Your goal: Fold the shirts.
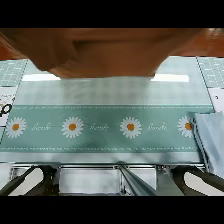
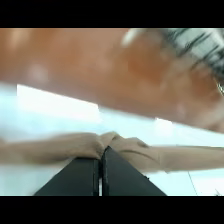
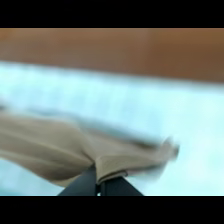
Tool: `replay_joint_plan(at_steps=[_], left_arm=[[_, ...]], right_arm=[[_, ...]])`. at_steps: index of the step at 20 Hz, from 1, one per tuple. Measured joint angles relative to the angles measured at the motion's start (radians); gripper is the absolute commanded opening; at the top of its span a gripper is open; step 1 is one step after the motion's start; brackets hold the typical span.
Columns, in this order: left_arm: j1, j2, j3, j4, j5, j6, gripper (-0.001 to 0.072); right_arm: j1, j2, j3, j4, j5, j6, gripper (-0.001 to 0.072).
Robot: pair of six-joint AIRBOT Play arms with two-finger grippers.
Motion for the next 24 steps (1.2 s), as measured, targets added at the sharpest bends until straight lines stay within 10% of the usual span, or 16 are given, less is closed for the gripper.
replay_joint_plan(at_steps=[16,24], left_arm=[[0.016,0.612,0.196,0.479,0.08,-0.154,0.0014],[-0.053,0.591,0.007,0.635,0.01,-0.263,0.0014]], right_arm=[[0.0,0.502,0.148,-0.242,0.09,0.064,0.0019],[0.0,0.503,-0.085,-0.244,0.08,0.111,0.0019]])
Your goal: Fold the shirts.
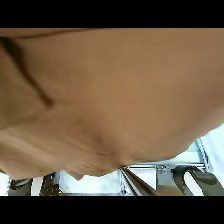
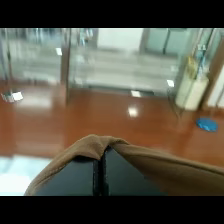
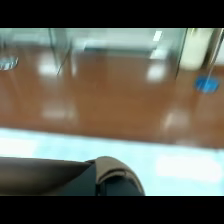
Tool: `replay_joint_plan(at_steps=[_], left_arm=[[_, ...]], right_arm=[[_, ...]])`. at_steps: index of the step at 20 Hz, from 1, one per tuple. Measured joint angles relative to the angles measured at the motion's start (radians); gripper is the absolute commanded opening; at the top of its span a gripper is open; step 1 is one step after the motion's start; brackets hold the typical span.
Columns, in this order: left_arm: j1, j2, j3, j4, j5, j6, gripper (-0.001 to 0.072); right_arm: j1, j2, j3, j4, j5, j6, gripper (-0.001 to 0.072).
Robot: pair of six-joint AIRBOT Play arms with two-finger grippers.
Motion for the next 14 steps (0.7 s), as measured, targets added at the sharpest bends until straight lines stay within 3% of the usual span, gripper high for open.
replay_joint_plan(at_steps=[7,14], left_arm=[[-0.06,-0.362,-0.287,-0.225,0.108,0.109,0.0015],[-0.187,-0.924,-0.183,-0.268,0.313,0.127,0.0014]], right_arm=[[0.001,-0.236,-0.353,0.207,-0.183,-0.099,0.0019],[0.001,-0.717,-0.341,0.396,-0.43,-0.212,0.0019]])
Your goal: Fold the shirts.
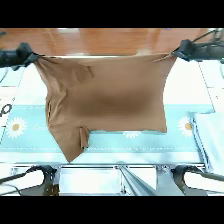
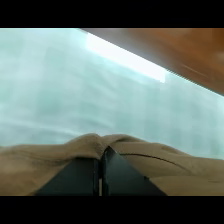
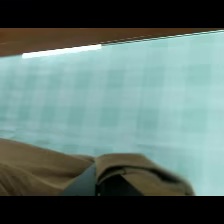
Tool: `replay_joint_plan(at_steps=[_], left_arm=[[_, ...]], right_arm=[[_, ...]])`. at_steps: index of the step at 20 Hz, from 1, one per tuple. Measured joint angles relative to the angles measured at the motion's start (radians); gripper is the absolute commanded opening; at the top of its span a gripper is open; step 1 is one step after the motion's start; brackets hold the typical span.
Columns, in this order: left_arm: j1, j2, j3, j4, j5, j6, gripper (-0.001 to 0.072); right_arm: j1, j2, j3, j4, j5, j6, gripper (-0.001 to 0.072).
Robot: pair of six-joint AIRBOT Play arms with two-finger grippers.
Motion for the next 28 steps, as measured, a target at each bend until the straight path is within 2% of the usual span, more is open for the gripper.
replay_joint_plan(at_steps=[3,7,10,14,19,22,23,24,28], left_arm=[[-0.024,-0.195,0.117,-0.005,0.007,-0.043,0.0015],[-0.039,-0.327,0.2,-0.007,-0.027,-0.073,0.0015],[-0.025,-0.353,0.225,-0.007,-0.097,-0.039,0.0015],[0.009,-0.357,0.232,0.035,-0.319,0.049,0.0015],[0.035,-0.358,0.178,0.135,-0.492,0.057,0.0015],[0.04,-0.359,0.132,0.163,-0.526,0.059,0.0032],[0.04,-0.359,0.119,0.169,-0.533,0.06,0.0195],[0.04,-0.359,0.109,0.174,-0.536,0.06,0.051],[0.048,-0.346,0.095,0.185,-0.555,0.03,0.0507]], right_arm=[[0.0,-0.189,0.114,0.034,-0.024,0.0,0.0019],[0.0,-0.339,0.223,0.05,-0.008,0.023,0.0019],[0.0,-0.37,0.252,0.05,0.047,0.013,0.0019],[0.0,-0.367,0.262,-0.074,0.189,0.002,0.0019],[-0.001,-0.375,0.213,-0.241,0.29,0.056,0.0019],[0.002,-0.398,0.189,-0.272,0.309,0.071,0.0037],[0.003,-0.407,0.185,-0.272,0.312,0.074,0.019],[0.004,-0.415,0.182,-0.269,0.313,0.081,0.0408],[-0.002,-0.422,0.19,-0.238,0.339,0.119,0.0411]])
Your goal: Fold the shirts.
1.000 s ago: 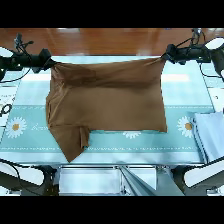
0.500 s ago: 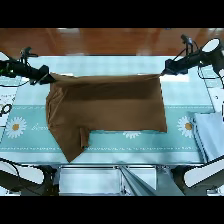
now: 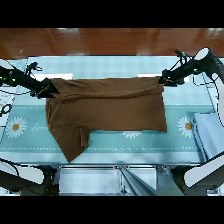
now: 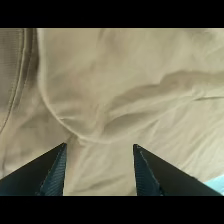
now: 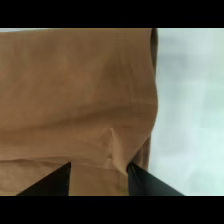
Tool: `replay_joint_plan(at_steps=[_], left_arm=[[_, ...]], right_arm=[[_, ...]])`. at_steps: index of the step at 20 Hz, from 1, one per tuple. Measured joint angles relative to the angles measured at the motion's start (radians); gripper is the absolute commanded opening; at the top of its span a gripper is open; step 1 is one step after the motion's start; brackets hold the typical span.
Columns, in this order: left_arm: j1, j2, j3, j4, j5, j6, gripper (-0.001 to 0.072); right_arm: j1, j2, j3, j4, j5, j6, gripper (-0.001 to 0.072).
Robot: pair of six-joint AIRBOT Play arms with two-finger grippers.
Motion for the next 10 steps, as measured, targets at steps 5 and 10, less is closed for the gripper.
replay_joint_plan(at_steps=[5,10], left_arm=[[0.075,0.15,-0.027,0.014,-0.004,-0.036,0.0506],[0.254,0.443,-0.367,0.007,0.086,-0.053,0.0507]], right_arm=[[-0.107,0.129,-0.012,-0.068,0.134,0.057,0.0411],[-0.211,0.449,-0.44,-0.064,0.021,0.058,0.0411]])
